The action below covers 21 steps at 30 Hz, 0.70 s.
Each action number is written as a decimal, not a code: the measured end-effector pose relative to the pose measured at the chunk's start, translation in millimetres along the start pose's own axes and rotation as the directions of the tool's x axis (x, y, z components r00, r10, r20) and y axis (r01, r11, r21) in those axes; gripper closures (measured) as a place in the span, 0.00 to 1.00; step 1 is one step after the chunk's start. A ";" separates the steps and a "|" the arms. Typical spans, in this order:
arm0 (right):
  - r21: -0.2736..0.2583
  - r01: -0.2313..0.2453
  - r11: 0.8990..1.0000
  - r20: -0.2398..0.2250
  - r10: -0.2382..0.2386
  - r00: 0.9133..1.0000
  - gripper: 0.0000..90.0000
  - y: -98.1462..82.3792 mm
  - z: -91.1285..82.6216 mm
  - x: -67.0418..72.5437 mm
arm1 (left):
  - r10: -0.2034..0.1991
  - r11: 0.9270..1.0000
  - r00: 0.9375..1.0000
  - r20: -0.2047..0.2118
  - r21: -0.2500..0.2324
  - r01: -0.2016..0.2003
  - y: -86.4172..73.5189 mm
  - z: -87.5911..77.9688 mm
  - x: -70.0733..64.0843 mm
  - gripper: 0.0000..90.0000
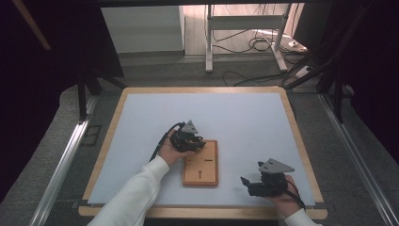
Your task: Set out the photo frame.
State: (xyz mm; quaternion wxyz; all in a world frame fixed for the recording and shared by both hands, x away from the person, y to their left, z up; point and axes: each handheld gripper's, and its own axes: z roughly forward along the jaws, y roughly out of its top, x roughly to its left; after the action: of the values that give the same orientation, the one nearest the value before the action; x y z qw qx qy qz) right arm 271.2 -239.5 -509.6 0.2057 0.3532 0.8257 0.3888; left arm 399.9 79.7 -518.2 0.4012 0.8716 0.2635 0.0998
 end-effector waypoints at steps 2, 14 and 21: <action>0.003 -0.001 1.000 0.000 0.001 1.000 0.15 -0.1 -0.1 -0.4 | 0.004 1.000 1.000 -0.014 -0.002 -0.004 0.5 0.9 -1.2 0.87; 0.004 0.001 1.000 0.004 -0.001 1.000 0.15 -0.4 1.3 -0.5 | -0.035 0.999 0.999 0.007 0.004 0.035 1.2 1.3 3.3 0.94; -0.012 0.055 0.998 -0.011 -0.056 0.998 0.15 2.4 0.0 8.9 | -0.053 0.999 0.998 0.021 0.007 0.053 0.8 1.1 5.8 0.94</action>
State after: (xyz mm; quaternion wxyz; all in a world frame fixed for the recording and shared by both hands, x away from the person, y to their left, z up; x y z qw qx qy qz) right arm 266.3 -231.8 -508.3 0.2136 0.3268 0.8341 0.3896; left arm 405.5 81.7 -518.6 0.4036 0.8666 0.2825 0.0791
